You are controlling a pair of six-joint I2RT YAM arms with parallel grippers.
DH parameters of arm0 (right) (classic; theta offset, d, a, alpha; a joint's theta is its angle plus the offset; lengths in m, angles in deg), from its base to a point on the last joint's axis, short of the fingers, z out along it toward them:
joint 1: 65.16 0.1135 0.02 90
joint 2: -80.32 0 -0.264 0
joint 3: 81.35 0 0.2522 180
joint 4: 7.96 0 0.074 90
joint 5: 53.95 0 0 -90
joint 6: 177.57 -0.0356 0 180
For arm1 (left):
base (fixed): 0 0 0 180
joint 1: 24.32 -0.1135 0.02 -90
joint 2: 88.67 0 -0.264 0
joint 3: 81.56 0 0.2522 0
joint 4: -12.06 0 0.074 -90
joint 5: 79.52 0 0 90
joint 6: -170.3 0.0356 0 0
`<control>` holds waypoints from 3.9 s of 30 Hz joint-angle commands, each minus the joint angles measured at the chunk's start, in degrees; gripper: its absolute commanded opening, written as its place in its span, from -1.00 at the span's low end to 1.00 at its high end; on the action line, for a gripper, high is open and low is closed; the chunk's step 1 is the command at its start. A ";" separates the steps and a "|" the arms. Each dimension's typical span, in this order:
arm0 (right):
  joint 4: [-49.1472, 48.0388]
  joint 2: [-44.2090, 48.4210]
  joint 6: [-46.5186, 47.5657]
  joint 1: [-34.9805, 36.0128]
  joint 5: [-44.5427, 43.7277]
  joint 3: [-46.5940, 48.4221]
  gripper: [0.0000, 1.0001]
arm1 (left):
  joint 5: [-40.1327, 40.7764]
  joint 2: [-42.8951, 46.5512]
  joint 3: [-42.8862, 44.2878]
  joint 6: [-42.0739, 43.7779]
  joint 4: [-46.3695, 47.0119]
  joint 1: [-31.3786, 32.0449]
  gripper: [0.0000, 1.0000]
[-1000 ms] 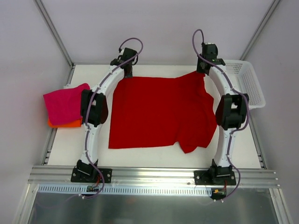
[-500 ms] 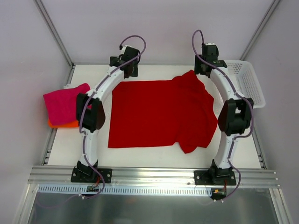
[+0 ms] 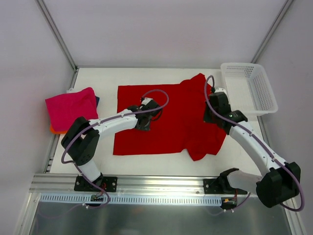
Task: Fold and stack the t-shirts
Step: Flatten the tshirt out
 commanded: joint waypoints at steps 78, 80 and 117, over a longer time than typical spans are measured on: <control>24.77 -0.04 -40.18 28.29 -22.70 -22.86 0.08 | -7.04 2.38 -16.06 -12.84 7.26 0.29 0.98; 24.33 -1.52 -40.62 28.21 -23.41 -22.77 0.12 | -6.86 2.38 -16.23 -12.84 7.44 0.30 0.98; 30.65 2.85 -42.20 26.27 -28.94 -19.96 -0.99 | -6.25 4.31 -20.89 -12.67 7.18 0.21 0.98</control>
